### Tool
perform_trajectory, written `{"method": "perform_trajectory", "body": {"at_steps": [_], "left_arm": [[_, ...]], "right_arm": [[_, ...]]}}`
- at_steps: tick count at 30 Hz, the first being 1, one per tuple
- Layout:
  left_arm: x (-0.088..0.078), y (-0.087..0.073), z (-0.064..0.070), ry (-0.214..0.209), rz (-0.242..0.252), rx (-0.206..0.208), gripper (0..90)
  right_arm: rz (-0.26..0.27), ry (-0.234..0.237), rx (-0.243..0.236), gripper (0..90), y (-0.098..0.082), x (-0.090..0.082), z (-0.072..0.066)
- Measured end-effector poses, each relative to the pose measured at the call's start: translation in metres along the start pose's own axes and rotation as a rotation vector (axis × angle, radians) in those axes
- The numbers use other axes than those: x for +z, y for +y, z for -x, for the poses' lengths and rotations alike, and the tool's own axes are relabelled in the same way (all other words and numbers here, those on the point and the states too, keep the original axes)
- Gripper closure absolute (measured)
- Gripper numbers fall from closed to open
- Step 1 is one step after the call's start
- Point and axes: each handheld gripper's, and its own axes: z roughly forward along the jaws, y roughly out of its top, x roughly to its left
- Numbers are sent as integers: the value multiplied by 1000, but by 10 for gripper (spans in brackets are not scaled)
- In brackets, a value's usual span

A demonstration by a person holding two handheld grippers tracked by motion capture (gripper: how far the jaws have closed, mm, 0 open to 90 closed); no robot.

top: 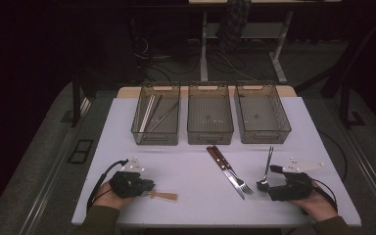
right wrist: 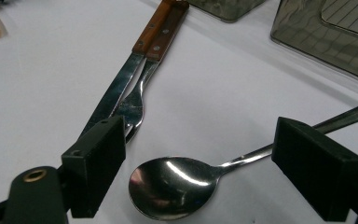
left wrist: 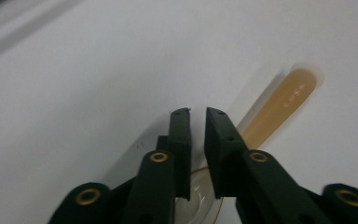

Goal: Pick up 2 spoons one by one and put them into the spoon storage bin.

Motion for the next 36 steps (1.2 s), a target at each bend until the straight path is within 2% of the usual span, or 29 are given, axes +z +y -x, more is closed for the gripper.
{"method": "perform_trajectory", "body": {"at_steps": [3,6,10,13,20,22,26,36], "left_arm": [[-2,6,7,-36,63,41,675],[0,12,17,-95,100,91,601],[11,20,31,-146,100,161,531],[19,24,35,-165,86,180,527],[32,22,36,-169,23,210,538],[34,21,36,-183,11,209,539],[38,20,37,-196,-1,223,563],[39,19,39,-175,-2,270,641]], "right_arm": [[1,0,-2,172,0,0,0],[1,0,0,172,0,0,0],[0,1,-2,172,0,0,0],[0,0,-2,172,0,0,-1],[2,2,-3,172,1,0,-1],[3,2,-3,172,1,0,-1],[0,3,-3,172,1,1,-2],[-2,4,-3,172,1,1,-2]]}}
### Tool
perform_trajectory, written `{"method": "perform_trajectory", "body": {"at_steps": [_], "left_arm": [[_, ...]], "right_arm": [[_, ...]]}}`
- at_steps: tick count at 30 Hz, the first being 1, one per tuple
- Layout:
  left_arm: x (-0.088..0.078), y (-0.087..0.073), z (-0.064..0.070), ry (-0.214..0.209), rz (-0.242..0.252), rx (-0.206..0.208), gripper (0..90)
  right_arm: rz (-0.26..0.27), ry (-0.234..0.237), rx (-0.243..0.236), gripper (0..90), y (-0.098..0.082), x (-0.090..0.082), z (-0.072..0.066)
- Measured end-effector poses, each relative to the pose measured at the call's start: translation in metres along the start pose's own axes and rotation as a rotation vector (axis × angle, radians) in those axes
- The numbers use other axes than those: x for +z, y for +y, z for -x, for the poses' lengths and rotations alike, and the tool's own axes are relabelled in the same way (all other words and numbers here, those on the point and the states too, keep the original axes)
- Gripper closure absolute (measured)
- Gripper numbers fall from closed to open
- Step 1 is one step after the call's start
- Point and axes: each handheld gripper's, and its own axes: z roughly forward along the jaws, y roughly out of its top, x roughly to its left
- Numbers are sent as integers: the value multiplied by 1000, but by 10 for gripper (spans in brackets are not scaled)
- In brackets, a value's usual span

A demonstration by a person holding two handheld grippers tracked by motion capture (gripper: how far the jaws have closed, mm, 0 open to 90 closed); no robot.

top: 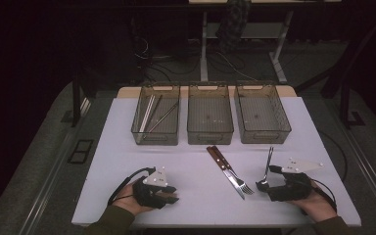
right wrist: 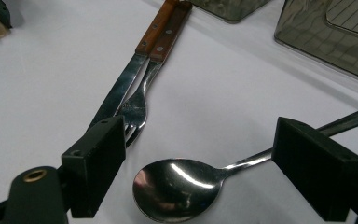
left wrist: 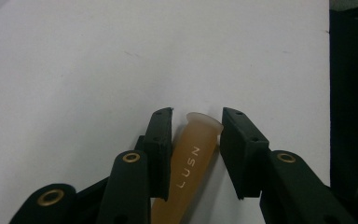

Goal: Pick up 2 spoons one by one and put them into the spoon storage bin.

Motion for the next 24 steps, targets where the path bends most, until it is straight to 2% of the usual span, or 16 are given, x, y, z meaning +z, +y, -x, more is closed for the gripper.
{"method": "perform_trajectory", "body": {"at_steps": [7,14,21,24], "left_arm": [[0,2,-1,7,-12,4,720],[0,5,0,15,-33,-3,732],[0,6,-2,18,-25,-24,734],[-2,6,-5,21,-11,-43,734]], "right_arm": [[2,1,-3,172,0,0,0],[4,9,3,172,0,1,-2],[30,23,15,171,3,6,-2],[35,26,10,122,4,8,-4]]}}
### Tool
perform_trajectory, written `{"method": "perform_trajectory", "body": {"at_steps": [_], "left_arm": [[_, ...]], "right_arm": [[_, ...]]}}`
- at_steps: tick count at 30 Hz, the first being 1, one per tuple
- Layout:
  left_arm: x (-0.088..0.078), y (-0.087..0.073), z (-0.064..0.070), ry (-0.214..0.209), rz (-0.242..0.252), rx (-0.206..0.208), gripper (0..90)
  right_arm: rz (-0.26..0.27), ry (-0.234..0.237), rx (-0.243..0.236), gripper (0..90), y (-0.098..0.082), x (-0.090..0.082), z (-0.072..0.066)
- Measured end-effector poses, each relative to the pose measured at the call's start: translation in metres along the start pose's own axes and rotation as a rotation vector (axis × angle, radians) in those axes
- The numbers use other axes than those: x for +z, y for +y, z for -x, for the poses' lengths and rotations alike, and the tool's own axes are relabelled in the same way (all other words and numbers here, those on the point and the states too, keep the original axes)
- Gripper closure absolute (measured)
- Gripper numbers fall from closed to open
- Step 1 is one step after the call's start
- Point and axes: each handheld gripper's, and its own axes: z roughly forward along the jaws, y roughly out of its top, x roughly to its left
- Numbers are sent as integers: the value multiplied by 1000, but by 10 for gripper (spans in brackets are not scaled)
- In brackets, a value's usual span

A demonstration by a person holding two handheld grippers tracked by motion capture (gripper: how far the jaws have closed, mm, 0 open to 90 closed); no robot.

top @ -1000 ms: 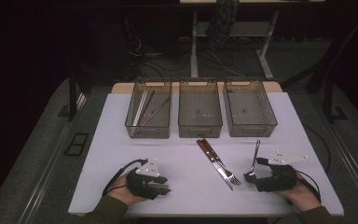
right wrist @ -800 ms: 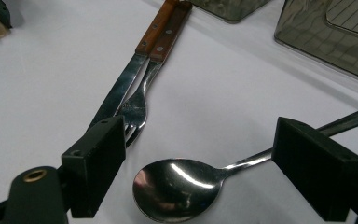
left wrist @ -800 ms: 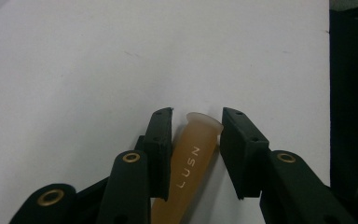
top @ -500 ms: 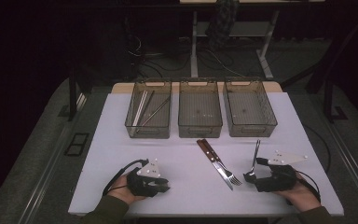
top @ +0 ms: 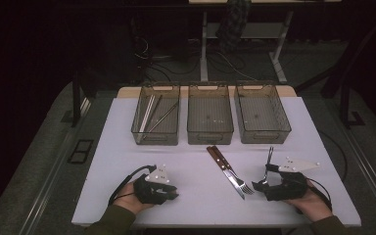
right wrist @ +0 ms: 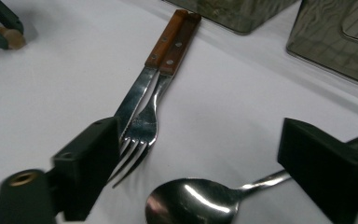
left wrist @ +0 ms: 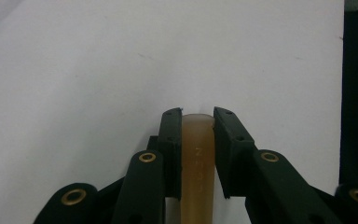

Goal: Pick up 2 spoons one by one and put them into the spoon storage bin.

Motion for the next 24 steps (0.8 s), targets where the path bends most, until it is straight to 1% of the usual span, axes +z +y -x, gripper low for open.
{"method": "perform_trajectory", "body": {"at_steps": [2,4,6,8,10,13,16,24], "left_arm": [[-2,0,-2,-5,12,-7,734],[-4,1,-4,-6,28,-22,733],[-6,2,-6,0,43,-38,732],[-9,3,-8,13,58,-48,732],[-12,4,-9,23,72,-58,733],[-15,6,-10,36,85,-65,733],[-16,9,-14,40,101,-83,733],[-17,15,-19,39,125,-95,734]], "right_arm": [[-1,0,-2,122,0,1,0],[-2,3,-1,123,0,2,0],[-7,3,-1,122,-1,3,2],[-12,0,-3,123,-1,3,2],[-12,-4,-3,122,-2,1,1],[-6,-10,-18,122,-1,-1,-1],[-3,-15,-11,122,-1,-2,0],[-4,-15,-5,122,-2,-2,1]]}}
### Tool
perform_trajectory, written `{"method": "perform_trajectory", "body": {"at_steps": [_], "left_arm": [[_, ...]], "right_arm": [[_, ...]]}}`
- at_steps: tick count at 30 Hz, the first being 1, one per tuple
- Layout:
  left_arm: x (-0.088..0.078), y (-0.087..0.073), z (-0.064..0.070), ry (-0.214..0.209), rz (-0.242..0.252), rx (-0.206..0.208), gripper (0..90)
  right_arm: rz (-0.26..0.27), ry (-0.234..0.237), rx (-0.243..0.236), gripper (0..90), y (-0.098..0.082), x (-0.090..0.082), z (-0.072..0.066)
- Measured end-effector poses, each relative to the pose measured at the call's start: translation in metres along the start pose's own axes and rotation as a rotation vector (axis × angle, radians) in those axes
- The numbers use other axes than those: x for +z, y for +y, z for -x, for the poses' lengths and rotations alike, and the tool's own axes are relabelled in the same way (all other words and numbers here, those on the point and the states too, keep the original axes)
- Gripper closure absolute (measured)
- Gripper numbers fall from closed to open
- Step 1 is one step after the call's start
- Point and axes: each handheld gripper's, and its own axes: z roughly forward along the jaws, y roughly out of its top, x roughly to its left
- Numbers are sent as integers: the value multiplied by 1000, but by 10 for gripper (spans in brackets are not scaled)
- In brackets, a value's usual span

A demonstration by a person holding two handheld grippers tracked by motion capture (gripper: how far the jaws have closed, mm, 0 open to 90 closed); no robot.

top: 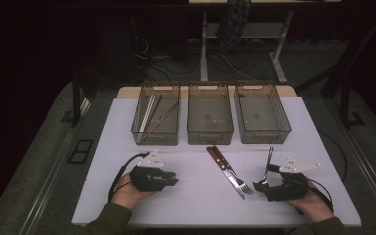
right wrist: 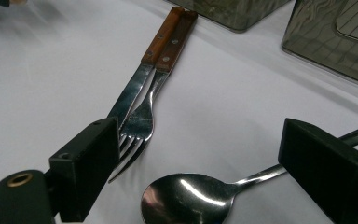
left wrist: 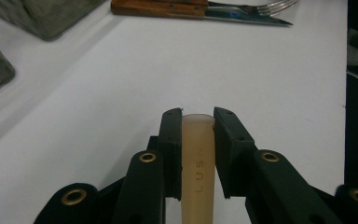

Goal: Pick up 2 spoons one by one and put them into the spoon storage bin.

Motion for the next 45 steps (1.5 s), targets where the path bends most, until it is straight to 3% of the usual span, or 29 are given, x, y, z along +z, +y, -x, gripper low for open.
{"method": "perform_trajectory", "body": {"at_steps": [27,45], "left_arm": [[8,34,-16,-2,48,3,733],[27,76,-36,-4,80,-5,733]], "right_arm": [[7,2,9,122,0,-1,0],[13,4,11,123,0,-3,0]]}}
